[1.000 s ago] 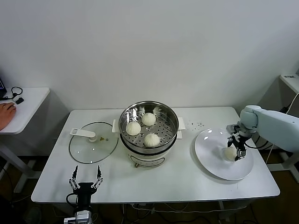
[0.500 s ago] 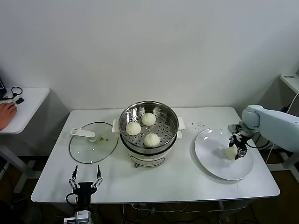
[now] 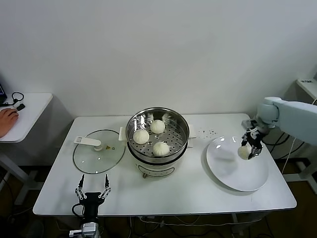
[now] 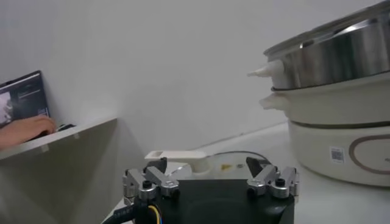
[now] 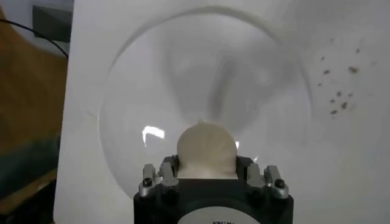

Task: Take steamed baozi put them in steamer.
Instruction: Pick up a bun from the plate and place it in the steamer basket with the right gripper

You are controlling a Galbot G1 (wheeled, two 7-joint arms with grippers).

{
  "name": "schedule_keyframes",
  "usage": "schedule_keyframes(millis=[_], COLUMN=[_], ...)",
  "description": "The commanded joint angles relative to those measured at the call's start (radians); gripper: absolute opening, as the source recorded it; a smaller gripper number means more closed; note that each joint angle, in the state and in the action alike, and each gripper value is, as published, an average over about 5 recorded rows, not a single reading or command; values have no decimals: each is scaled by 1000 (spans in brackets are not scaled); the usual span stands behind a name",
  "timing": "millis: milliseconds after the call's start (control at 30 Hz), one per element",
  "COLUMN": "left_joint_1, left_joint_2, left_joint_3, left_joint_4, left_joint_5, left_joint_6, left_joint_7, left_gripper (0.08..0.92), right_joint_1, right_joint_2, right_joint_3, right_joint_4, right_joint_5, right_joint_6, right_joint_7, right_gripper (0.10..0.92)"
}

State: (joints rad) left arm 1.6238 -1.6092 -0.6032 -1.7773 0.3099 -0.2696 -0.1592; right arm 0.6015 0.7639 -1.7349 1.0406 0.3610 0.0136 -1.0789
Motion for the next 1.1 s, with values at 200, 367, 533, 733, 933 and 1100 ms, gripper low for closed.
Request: schedule_keyframes(millis=[200, 367, 533, 733, 933, 1100], left_joint_1=[-11, -11, -10, -8, -13, -12], left_joint_2=[-49, -49, -49, -49, -49, -49], left_joint_3=[8, 12, 17, 17, 18, 9], left_joint_4=[13, 10, 3, -4, -3, -3], left_joint_5=[-4, -2, -5, -10, -10, -10], left_joint_6=[2, 1, 1, 2, 6, 6], left_joint_7=[3, 4, 4, 4, 6, 7], left_gripper=[823, 823, 823, 823, 823, 823], right_joint_1=[588, 653, 677, 655, 562, 460], right_joint_2=[102, 174, 272, 400, 503, 540], right_joint_3=[-393, -400, -361, -295, -217, -177], right_joint_4=[322, 379, 396, 367, 318, 284], right_joint_5=[294, 389, 481, 566, 614, 587], right_joint_6=[-42, -86, -135, -195, -247, -269], right_joint_7=[0, 20, 46, 77, 123, 155], right_gripper=[611, 612, 615, 614, 613, 612])
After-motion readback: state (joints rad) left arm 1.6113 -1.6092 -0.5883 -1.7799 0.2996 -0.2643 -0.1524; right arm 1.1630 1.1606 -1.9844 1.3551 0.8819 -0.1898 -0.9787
